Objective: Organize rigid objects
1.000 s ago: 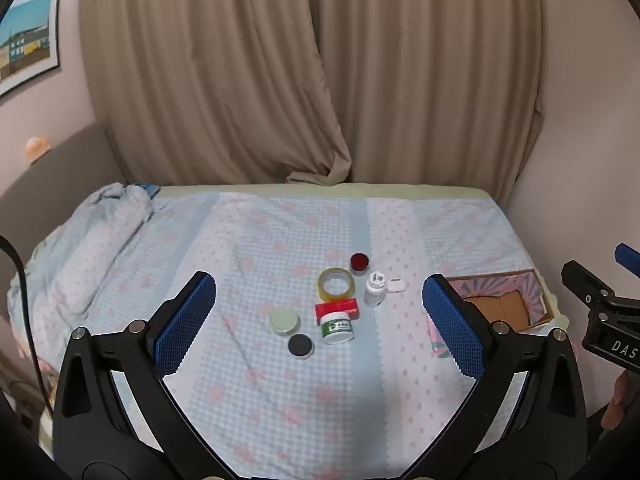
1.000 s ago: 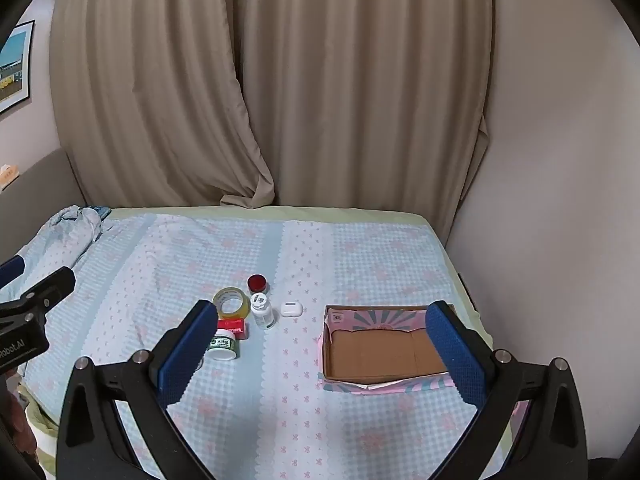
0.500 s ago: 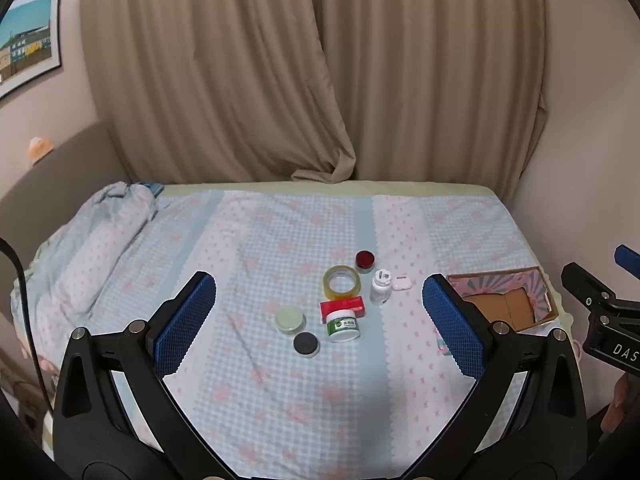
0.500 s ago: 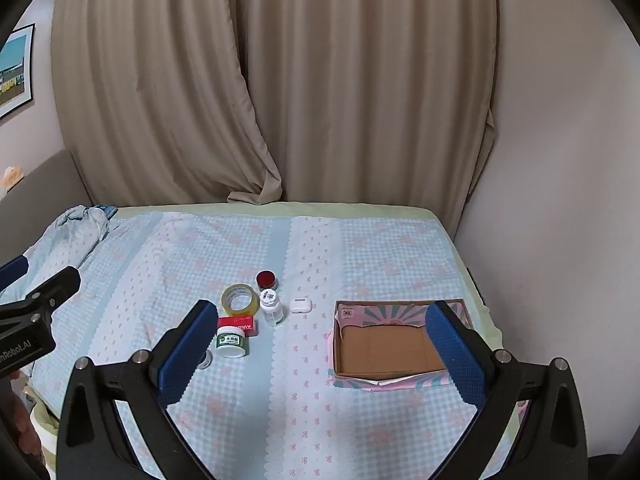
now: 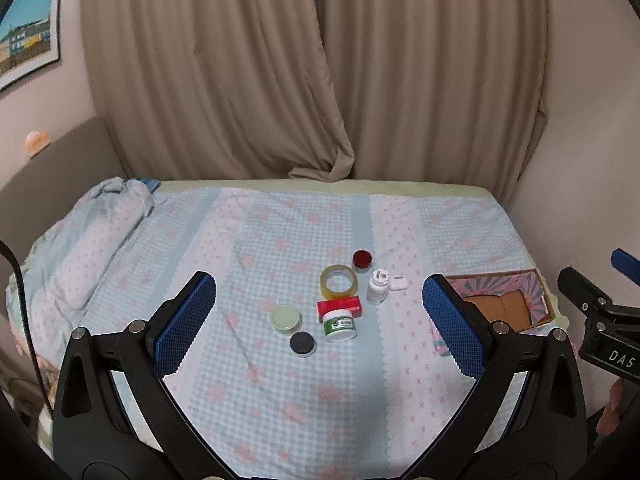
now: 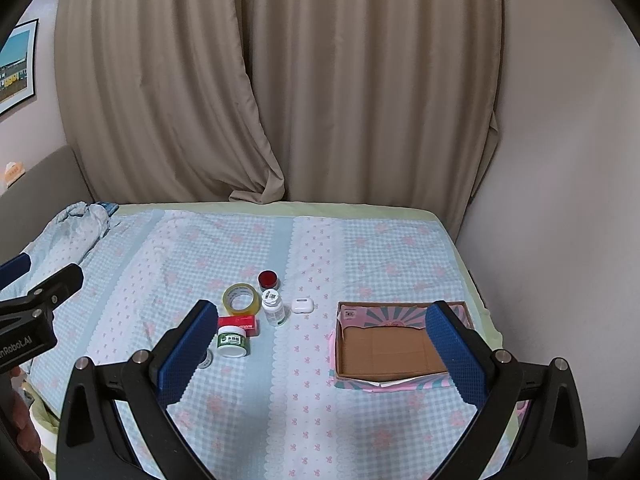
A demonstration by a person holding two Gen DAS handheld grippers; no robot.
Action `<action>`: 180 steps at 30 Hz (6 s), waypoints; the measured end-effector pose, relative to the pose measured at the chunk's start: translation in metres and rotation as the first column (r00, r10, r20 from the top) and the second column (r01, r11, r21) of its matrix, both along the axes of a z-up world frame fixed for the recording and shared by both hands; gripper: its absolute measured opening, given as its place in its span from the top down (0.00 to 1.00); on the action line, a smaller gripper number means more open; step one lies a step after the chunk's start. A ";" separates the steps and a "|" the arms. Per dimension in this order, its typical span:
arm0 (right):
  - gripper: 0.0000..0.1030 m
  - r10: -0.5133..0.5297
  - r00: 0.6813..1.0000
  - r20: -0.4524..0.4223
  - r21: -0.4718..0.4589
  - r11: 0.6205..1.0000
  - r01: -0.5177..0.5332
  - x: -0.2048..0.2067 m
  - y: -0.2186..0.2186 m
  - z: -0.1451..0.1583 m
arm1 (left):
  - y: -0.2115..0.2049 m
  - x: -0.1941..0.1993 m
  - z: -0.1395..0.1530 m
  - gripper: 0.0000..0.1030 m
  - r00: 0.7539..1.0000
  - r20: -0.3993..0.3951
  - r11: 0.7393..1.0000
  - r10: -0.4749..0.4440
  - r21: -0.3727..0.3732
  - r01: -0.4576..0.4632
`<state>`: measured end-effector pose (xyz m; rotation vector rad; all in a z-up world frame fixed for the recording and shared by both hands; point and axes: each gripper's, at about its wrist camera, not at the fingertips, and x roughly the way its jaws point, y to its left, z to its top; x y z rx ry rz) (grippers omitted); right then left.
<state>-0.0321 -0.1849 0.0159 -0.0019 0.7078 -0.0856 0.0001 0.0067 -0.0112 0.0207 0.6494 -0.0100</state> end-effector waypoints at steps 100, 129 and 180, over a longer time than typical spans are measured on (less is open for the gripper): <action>0.00 0.114 0.901 -0.419 0.239 0.971 -0.012 0.127 0.073 -0.181 | 0.136 0.166 -0.211 0.01 0.881 -0.470 0.996 -0.052 -0.085 0.014; 0.05 0.250 0.658 -0.711 0.441 0.886 0.140 0.263 0.115 -0.422 | 0.097 0.292 -0.462 0.08 0.721 -0.683 0.992 -0.116 -0.050 0.113; 0.31 0.154 0.878 -0.453 0.355 0.935 0.019 0.172 -0.001 -0.124 | -0.035 0.189 -0.154 0.35 0.870 -0.404 0.959 -0.283 -0.130 0.251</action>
